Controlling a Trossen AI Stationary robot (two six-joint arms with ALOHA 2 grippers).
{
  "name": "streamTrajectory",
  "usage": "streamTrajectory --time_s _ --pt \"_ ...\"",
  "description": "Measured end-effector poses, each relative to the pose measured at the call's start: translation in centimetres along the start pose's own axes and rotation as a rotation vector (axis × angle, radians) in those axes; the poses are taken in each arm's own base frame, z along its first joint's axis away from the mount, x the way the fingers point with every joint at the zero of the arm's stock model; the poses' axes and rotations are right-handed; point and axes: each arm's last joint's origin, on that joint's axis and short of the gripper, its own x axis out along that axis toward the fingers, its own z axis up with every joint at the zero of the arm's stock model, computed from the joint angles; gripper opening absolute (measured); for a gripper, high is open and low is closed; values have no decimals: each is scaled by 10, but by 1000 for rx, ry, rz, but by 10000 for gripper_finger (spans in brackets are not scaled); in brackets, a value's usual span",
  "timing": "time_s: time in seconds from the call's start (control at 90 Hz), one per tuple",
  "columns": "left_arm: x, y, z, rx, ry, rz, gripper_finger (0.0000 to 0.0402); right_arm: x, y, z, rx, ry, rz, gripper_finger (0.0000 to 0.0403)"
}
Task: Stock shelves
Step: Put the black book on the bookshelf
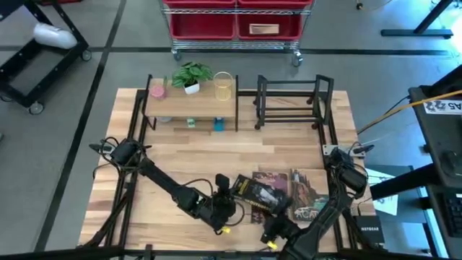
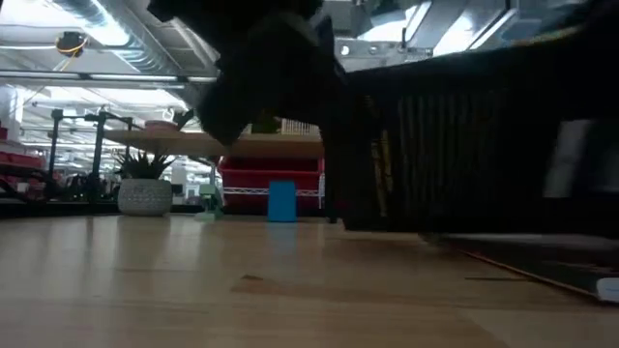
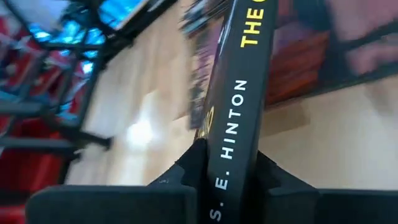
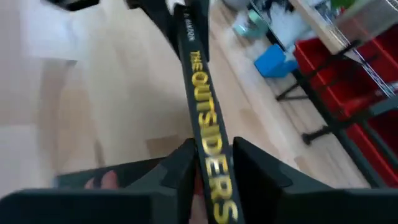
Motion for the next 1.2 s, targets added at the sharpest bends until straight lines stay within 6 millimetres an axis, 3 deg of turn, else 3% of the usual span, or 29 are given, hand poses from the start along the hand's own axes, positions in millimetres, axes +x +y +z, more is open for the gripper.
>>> streamTrajectory --time_s 0.167,0.278,0.411,0.578,0.711,0.889,1.033,1.2 --pt "5 5 -5 22 44 73 35 14 -7 42 -46 80 47 180" --pt "6 6 -6 31 48 58 35 31 -17 60 -62 174 66 213" --pt "3 3 -4 28 32 55 35 54 -24 66 -132 253 67 224" --pt "-3 -1 -3 25 19 48 35 79 -30 56 -190 339 34 224" --pt "-8 -5 -2 11 10 47 35 92 -32 49 -192 398 35 183" --pt "-8 -5 -2 11 11 39 50 97 -27 43 -150 420 63 35" --pt "-11 -3 0 5 5 87 102 87 -28 36 -75 407 -16 33" --pt "-31 4 6 28 -10 258 139 71 -33 17 -27 377 -144 33"
